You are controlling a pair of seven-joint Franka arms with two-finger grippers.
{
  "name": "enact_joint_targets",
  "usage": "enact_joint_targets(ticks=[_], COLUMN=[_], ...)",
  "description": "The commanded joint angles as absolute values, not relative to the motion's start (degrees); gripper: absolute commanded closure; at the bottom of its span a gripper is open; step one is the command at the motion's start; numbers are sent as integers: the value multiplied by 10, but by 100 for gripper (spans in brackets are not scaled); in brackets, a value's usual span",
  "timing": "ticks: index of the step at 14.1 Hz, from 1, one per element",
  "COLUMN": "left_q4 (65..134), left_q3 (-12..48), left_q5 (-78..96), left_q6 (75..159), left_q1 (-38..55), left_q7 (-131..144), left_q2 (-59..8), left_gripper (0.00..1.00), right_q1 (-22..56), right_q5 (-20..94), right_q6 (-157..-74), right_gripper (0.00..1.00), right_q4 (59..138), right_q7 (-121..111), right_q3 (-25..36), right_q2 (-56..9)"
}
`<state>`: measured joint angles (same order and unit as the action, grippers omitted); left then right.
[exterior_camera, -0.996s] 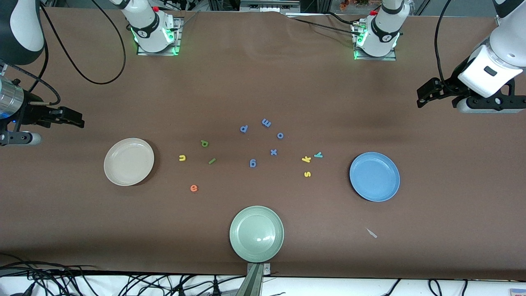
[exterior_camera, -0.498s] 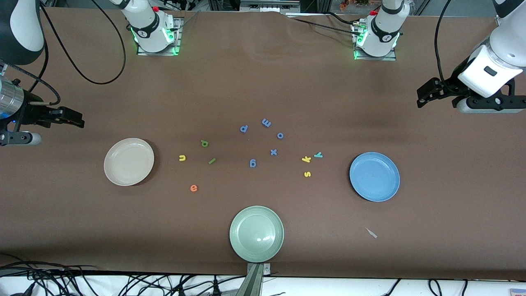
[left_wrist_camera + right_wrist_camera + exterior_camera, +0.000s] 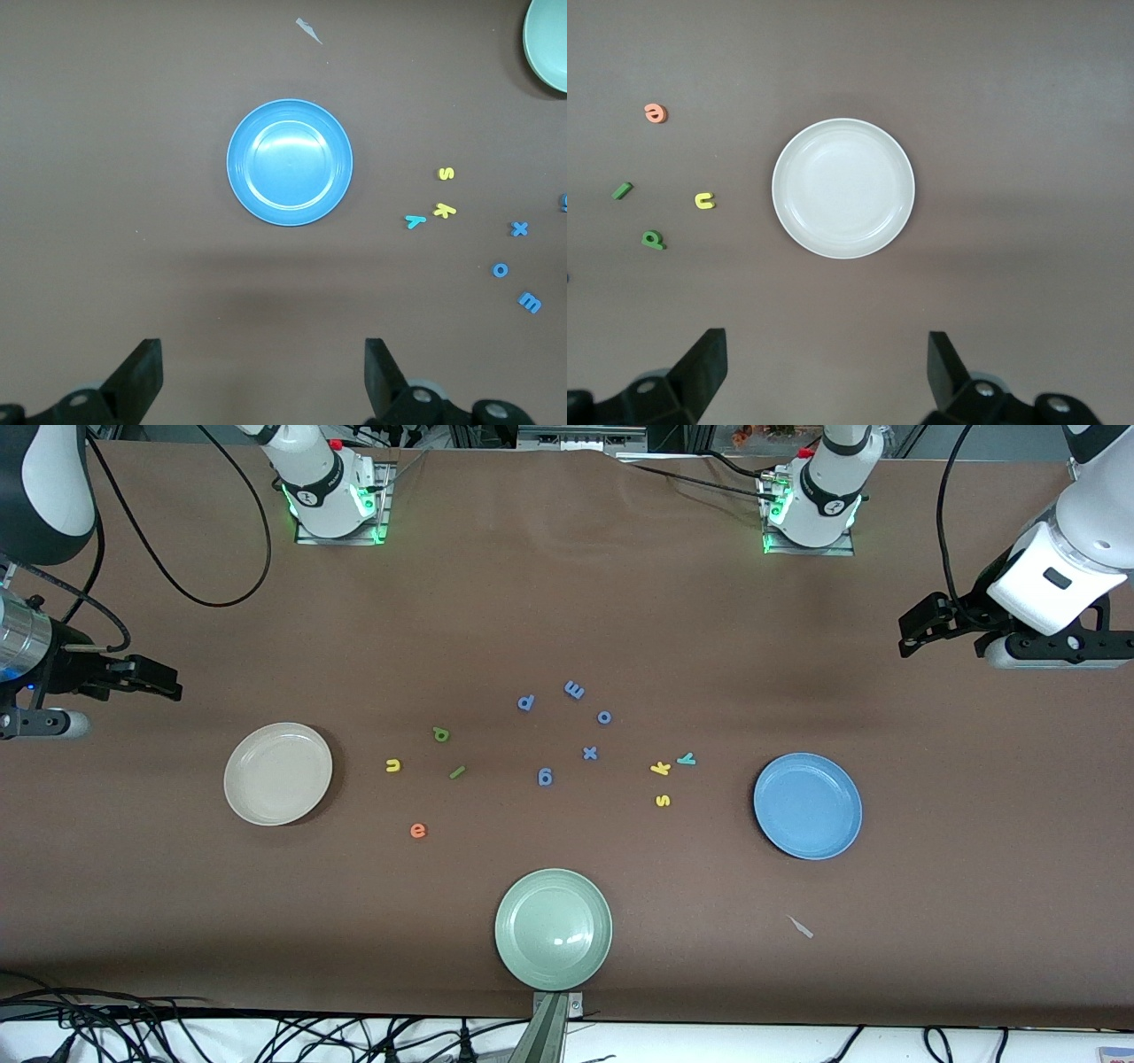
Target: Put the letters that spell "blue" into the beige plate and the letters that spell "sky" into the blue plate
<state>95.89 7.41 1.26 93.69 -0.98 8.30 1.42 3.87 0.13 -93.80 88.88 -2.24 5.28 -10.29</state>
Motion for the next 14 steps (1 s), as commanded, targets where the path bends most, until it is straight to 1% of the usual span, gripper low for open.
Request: enact_joint_targets(ticks=[1, 4, 7, 11, 14], left_q4=[959, 959, 959, 959, 959], left_q3=[76, 76, 76, 76, 76], left_q5=[-7, -7, -7, -7, -7], left_q6=[932, 932, 932, 932, 932], left_q1=[-9, -9, -9, -9, -9], left_q7=[83, 83, 83, 83, 83], left_q2=[18, 18, 18, 18, 18], left_gripper=[0, 0, 0, 0, 0], right_q1=[36, 38, 57, 112, 148], right_q5=[11, 10, 8, 11, 15], right_q6=[-938, -940, -946, -960, -1053], right_gripper=[0, 0, 0, 0, 0], right_q4=[890, 890, 890, 868, 872], right_q7=[-21, -25, -25, -25, -12], right_q3=[53, 51, 47, 43, 43], right_q2=[-100, -104, -126, -215, -278])
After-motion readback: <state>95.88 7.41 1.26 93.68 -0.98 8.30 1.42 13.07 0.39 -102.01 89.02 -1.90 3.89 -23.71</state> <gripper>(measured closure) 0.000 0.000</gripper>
